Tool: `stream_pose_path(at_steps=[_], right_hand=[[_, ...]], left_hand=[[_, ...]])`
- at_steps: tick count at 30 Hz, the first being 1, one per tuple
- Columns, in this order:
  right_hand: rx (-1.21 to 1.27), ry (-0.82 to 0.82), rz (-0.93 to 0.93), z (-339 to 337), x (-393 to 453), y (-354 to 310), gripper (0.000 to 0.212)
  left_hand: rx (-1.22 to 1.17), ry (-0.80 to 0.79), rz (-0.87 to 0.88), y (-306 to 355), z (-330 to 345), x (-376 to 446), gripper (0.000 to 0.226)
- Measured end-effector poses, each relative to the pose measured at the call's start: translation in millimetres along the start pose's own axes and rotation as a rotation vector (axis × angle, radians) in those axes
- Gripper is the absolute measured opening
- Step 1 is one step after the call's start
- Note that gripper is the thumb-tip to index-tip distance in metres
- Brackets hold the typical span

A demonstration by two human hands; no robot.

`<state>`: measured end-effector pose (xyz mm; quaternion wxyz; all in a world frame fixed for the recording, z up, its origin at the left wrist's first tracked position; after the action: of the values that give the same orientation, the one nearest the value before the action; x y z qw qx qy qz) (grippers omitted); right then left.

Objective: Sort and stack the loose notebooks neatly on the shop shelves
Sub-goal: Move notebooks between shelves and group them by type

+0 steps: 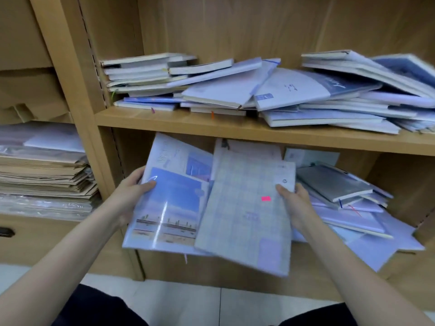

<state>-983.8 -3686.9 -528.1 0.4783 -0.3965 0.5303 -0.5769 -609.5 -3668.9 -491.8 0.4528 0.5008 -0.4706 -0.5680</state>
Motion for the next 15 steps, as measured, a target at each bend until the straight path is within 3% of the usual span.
stream_pose_path(at_steps=[2, 6, 9, 15], right_hand=[[-0.045, 0.004, -0.001, 7.2, 27.6, 4.8, 0.021], [-0.845, 0.049, 0.103, 26.4, 66.7, 25.1, 0.034], [-1.027, 0.016, 0.023, 34.0, 81.7, 18.7, 0.044], [-0.379, 0.037, -0.033, 28.1, 101.6, 0.7, 0.032]], left_hand=[[0.052, 0.102, 0.048, 4.1, -11.8, 11.4, 0.034], [0.142, 0.189, 0.127, 7.7, -29.6, 24.5, 0.036], [0.107, 0.137, 0.137, 8.9, -35.6, 33.1, 0.033], [-0.076, -0.018, 0.011, -11.1, -35.5, 49.3, 0.033]])
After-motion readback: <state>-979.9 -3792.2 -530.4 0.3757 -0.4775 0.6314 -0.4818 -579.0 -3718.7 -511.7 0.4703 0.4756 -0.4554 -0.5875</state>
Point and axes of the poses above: each hand's wrist, its own x-axis towards the middle knuckle, its own z-axis out of the palm, y = z × x, the point moved 8 cm from there along x, towards the middle knuckle, and after that the axes turned 10 degrees about -y, right-handed, at the moved point
